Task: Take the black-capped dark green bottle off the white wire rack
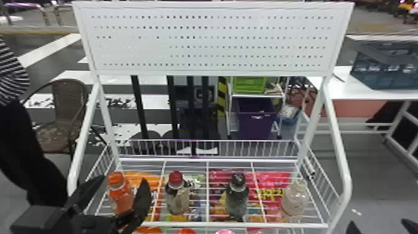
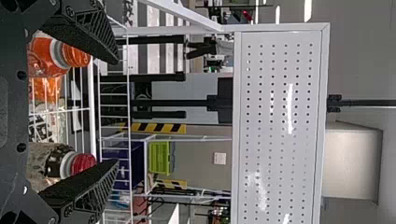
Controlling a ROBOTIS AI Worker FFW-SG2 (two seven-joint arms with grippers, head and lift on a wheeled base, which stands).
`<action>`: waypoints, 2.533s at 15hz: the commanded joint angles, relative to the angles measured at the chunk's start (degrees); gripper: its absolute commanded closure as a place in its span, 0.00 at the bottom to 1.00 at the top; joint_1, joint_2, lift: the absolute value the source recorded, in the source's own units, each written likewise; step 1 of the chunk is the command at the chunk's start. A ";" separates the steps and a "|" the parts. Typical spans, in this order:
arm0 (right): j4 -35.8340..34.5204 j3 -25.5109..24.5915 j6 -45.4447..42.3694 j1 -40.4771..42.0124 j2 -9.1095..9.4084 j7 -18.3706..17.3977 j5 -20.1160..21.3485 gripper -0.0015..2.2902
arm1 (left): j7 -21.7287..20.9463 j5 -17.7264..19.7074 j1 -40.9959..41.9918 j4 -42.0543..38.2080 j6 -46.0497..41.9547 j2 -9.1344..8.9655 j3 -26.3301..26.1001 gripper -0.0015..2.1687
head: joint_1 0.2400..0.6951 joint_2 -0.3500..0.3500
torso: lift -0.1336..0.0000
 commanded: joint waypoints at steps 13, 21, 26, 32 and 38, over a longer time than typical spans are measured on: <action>8.62 2.76 -5.80 -3.08 0.79 0.61 1.94 0.03 | 0.00 -0.09 0.07 -0.19 0.42 -0.01 -0.46 0.07 | 0.57 0.50 | 1.00; 32.09 18.67 -16.00 -16.96 0.88 -4.04 10.99 0.04 | 0.09 -0.53 0.07 -0.72 1.12 -0.09 -0.63 0.07 | 0.57 0.50 | 1.00; 43.17 28.25 -15.64 -29.27 1.14 -12.13 13.10 0.04 | 0.09 -0.53 -0.55 -0.37 1.48 -0.09 -0.81 0.07 | 0.57 0.50 | 1.00; 55.91 32.47 -16.00 -41.40 4.83 -21.36 15.91 0.04 | -0.35 -0.53 -0.64 0.07 1.83 0.17 -0.63 0.07 | 0.57 0.50 | 1.00; 64.35 32.29 -16.35 -47.99 5.98 -21.71 14.24 0.04 | -1.23 -0.35 -0.11 0.07 2.00 0.43 0.69 0.07 | 0.57 0.50 | 1.00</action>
